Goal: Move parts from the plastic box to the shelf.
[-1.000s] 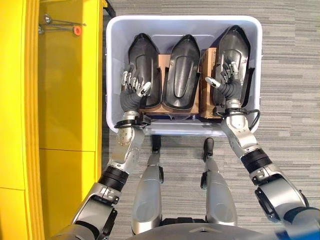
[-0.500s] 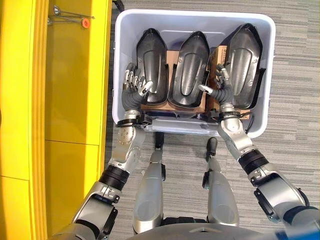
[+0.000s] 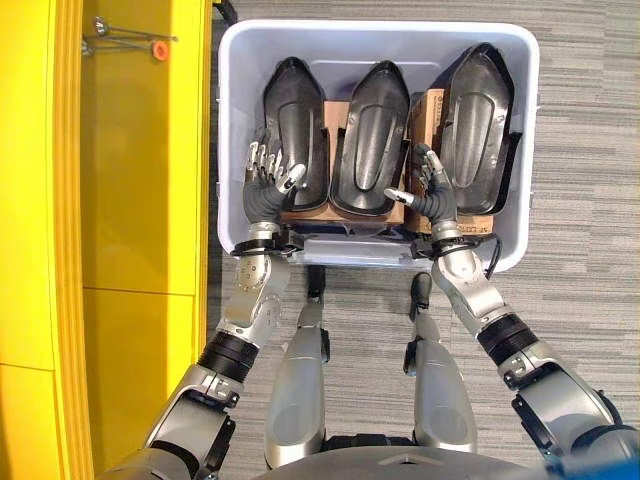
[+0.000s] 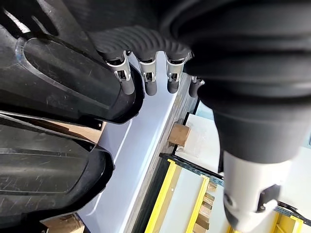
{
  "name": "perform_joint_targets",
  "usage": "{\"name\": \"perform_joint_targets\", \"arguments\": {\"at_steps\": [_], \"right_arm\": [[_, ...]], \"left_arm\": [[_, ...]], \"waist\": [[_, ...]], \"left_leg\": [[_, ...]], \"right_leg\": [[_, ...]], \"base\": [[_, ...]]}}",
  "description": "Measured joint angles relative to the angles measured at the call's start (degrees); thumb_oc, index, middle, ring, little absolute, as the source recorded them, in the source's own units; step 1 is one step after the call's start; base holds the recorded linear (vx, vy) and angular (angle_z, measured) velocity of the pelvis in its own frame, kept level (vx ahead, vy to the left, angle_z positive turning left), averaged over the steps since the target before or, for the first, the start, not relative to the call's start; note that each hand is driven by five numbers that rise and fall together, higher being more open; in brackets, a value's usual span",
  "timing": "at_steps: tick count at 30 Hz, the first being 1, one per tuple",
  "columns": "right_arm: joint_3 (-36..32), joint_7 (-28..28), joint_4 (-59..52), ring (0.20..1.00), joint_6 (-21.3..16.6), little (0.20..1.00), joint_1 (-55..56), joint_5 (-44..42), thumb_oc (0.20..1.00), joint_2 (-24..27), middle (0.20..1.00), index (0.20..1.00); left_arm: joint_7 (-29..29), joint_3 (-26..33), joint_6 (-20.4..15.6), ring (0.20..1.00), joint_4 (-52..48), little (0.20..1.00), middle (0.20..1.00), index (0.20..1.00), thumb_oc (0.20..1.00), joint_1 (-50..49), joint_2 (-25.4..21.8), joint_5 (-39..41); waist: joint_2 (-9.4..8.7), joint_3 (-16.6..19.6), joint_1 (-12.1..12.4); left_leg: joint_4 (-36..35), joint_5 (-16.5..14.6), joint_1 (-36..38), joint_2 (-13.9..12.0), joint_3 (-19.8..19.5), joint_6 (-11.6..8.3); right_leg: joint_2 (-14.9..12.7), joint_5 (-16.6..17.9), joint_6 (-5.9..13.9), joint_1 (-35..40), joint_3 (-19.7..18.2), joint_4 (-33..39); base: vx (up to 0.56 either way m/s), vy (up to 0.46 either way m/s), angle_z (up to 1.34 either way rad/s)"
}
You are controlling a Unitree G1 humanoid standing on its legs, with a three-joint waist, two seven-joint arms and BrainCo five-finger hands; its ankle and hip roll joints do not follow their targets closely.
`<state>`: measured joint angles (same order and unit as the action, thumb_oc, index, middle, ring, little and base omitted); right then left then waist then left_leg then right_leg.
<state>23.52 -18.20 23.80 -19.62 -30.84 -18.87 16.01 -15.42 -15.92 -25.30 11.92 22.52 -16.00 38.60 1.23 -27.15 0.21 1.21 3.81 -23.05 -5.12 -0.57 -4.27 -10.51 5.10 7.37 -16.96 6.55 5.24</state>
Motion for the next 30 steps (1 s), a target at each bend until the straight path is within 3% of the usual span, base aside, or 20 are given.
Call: {"name": "perform_joint_targets", "arguments": {"at_steps": [6,12,25,30], "right_arm": [[-4.1,-0.1,-13.0,1.000,-1.6,1.000,3.2,-0.1,1.000,1.0,1.000,1.000],[-7.6,-1.4,-13.7,1.000,-2.8,1.000,5.3,0.0,1.000,1.0,1.000,1.000],[-9.9,-6.7,-1.9,1.000,-3.7,1.000,0.9,-0.1,1.000,0.4,1.000,1.000],[-10.2,-9.5,4.5,1.000,-3.7,1.000,-3.3,0.2,1.000,0.9,1.000,1.000]], "left_arm": [[-0.1,0.2,0.0,1.000,-1.7,1.000,1.000,1.000,1.000,-1.0,-0.1,-0.7],[-1.1,0.2,0.0,1.000,-1.7,1.000,1.000,1.000,1.000,-1.4,-0.1,-2.2],[-1.2,0.1,-0.3,1.000,-1.7,1.000,1.000,1.000,1.000,-0.9,-0.1,-2.2],[-1.2,0.0,-0.4,1.000,-1.7,1.000,1.000,1.000,1.000,-0.5,-0.4,-2.1]], "waist": [[-0.16,0.1,-1.1],[-0.25,0.1,-2.1],[-0.38,0.2,-2.2],[-0.29,0.2,-0.2]], "left_leg": [[0.0,0.0,-0.4,-0.1,0.2,0.00],[0.0,0.0,-0.6,-0.4,0.3,0.00],[0.0,0.2,-1.7,-0.4,0.3,-0.01],[0.0,0.4,-2.1,-0.2,0.1,0.01]], "right_leg": [[0.0,0.0,-0.04,-0.6,-0.3,0.0],[0.3,0.2,-0.22,-0.9,-0.6,0.0],[0.4,0.4,-0.32,-2.1,-0.8,0.0],[0.2,0.4,-0.35,-2.5,-0.7,0.0]], "base": [[0.00,0.000,-0.01],[0.00,-0.004,-0.02],[0.00,-0.003,-0.01],[0.00,0.000,0.00]]}}
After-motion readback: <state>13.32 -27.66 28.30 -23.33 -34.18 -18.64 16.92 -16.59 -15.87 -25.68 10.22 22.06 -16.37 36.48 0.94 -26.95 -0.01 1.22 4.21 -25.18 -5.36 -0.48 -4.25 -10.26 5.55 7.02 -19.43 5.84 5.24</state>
